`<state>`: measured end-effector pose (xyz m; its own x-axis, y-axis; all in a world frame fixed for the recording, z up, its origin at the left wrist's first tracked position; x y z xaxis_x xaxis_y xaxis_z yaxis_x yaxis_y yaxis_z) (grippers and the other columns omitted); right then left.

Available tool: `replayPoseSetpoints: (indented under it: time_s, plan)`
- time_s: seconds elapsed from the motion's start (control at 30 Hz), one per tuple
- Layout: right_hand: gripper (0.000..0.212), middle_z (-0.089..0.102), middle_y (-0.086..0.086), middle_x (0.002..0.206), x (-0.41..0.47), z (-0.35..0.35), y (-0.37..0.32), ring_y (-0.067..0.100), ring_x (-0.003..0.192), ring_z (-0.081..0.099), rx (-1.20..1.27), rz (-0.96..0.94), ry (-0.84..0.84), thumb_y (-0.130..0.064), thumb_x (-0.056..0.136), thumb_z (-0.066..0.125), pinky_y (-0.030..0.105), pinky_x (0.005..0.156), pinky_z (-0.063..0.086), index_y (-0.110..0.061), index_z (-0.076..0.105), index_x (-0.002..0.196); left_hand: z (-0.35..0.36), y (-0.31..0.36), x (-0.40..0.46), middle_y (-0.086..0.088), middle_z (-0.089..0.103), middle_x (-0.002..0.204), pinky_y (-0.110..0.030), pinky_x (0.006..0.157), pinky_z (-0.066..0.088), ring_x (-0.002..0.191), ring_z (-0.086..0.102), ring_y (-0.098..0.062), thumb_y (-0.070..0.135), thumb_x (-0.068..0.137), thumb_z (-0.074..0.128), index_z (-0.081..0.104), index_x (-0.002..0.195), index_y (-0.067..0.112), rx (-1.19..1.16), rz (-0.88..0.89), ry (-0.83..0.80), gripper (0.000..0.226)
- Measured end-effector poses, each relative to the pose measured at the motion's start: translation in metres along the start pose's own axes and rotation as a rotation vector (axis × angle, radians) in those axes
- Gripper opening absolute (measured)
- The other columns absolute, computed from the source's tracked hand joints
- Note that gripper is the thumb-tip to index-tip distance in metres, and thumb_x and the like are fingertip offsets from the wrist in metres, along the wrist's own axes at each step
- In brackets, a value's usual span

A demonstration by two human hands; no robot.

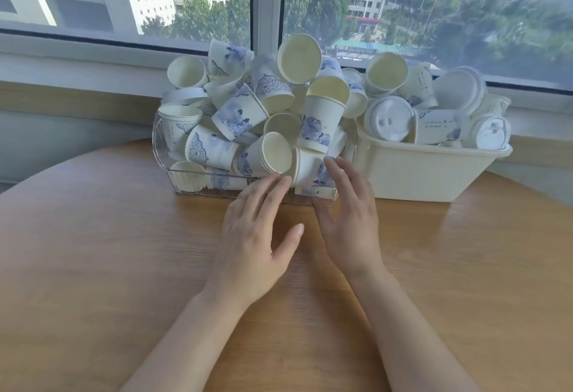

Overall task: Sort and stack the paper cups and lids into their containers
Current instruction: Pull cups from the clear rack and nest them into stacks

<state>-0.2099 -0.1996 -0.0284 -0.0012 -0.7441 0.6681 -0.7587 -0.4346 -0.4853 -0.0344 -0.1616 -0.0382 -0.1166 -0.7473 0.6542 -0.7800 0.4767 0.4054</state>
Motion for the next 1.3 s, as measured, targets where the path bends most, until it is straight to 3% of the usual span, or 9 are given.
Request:
replayPoseSetpoints:
  time_s: [0.1, 0.23, 0.33, 0.43, 0.6, 0.73, 0.9, 1.17, 1.3]
  plan:
    - [0.062, 0.049, 0.004, 0.145, 0.001, 0.001, -0.001, 0.022, 0.133, 0.049, 0.022, 0.014, 0.032, -0.013, 0.095, 0.074, 0.022, 0.110, 0.036, -0.019, 0.050, 0.152, 0.004, 0.001, -0.001, 0.002, 0.039, 0.161, -0.040, 0.122, 0.031, 0.149, 0.037, -0.017, 0.043, 0.100, 0.058, 0.038, 0.158, 0.021, -0.017, -0.009, -0.038, 0.065]
    - [0.065, 0.046, 0.002, 0.145, -0.003, -0.002, -0.001, 0.022, 0.123, 0.056, 0.126, 0.018, 0.022, -0.008, 0.093, 0.073, 0.039, 0.100, 0.052, -0.020, 0.049, 0.152, 0.006, 0.002, 0.000, 0.001, 0.037, 0.162, -0.042, 0.123, 0.033, 0.151, 0.034, -0.015, 0.046, 0.099, 0.055, 0.034, 0.160, 0.023, -0.094, -0.032, -0.053, 0.068]
    - [0.069, 0.045, -0.001, 0.149, -0.004, -0.005, 0.000, 0.017, 0.114, 0.061, 0.175, 0.057, 0.016, -0.011, 0.092, 0.076, 0.034, 0.093, 0.056, -0.024, 0.047, 0.153, 0.007, 0.002, -0.001, 0.003, 0.037, 0.163, -0.040, 0.124, 0.032, 0.152, 0.032, -0.012, 0.046, 0.099, 0.057, 0.034, 0.160, 0.024, -0.156, -0.060, -0.042, 0.069]
    - [0.070, 0.051, -0.008, 0.147, -0.007, -0.010, -0.001, 0.011, 0.111, 0.061, 0.158, 0.086, -0.005, -0.017, 0.091, 0.079, 0.021, 0.090, 0.051, -0.028, 0.047, 0.152, 0.007, 0.001, -0.001, 0.007, 0.040, 0.161, -0.036, 0.124, 0.032, 0.152, 0.033, -0.008, 0.041, 0.100, 0.060, 0.035, 0.159, 0.022, -0.204, -0.074, -0.041, 0.067]
    - [0.059, 0.059, -0.014, 0.129, -0.012, -0.016, 0.002, 0.010, 0.112, 0.061, 0.120, 0.115, -0.061, -0.025, 0.089, 0.081, 0.030, 0.096, 0.051, -0.028, 0.057, 0.143, 0.008, 0.002, -0.001, 0.007, 0.046, 0.156, -0.032, 0.120, 0.035, 0.146, 0.041, -0.010, 0.039, 0.101, 0.060, 0.037, 0.158, 0.022, -0.244, -0.052, -0.061, 0.064]
    - [0.056, 0.059, -0.012, 0.129, -0.015, -0.020, 0.004, 0.008, 0.116, 0.060, 0.131, 0.151, -0.119, -0.040, 0.091, 0.078, 0.023, 0.098, 0.047, -0.027, 0.059, 0.142, 0.009, -0.003, -0.003, 0.010, 0.047, 0.154, -0.043, 0.113, 0.045, 0.143, 0.045, -0.013, 0.036, 0.101, 0.063, 0.037, 0.158, 0.022, -0.302, -0.093, -0.040, 0.064]
    - [0.048, 0.064, -0.021, 0.115, -0.020, -0.019, -0.001, 0.007, 0.112, 0.062, 0.369, 0.154, -0.221, -0.031, 0.088, 0.083, 0.013, 0.095, 0.045, -0.037, 0.061, 0.129, 0.007, -0.007, -0.006, 0.010, 0.055, 0.140, -0.027, 0.099, 0.053, 0.121, 0.060, -0.008, 0.048, 0.096, 0.063, 0.040, 0.155, 0.028, -0.502, -0.302, -0.009, 0.066]
    - [0.038, 0.071, -0.019, 0.109, -0.030, -0.022, 0.000, 0.006, 0.111, 0.067, 0.429, 0.188, -0.310, -0.032, 0.086, 0.085, 0.015, 0.094, 0.044, -0.027, 0.062, 0.115, 0.016, -0.012, -0.007, 0.012, 0.058, 0.144, -0.048, 0.111, 0.048, 0.134, 0.056, -0.013, 0.059, 0.087, 0.070, 0.040, 0.149, 0.044, -0.593, -0.441, -0.033, 0.071]
    - [0.015, 0.070, -0.018, 0.092, -0.035, -0.028, 0.005, 0.004, 0.087, 0.065, 0.437, 0.299, -0.212, -0.026, 0.092, 0.079, 0.016, 0.080, 0.046, -0.024, 0.064, 0.095, 0.014, -0.009, -0.007, 0.015, 0.054, 0.148, -0.048, 0.112, 0.047, 0.138, 0.052, -0.012, 0.054, 0.084, 0.076, 0.039, 0.150, 0.045, -0.583, -0.427, -0.063, 0.076]
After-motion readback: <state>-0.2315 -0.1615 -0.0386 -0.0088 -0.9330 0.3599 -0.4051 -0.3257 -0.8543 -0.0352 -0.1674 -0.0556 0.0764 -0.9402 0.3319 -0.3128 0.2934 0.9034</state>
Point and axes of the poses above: each hand's wrist, its own x-axis towards the middle knuckle, its own z-axis out of the palm, y = z × x, the point moved 1 cm from there along x, towards the middle knuckle
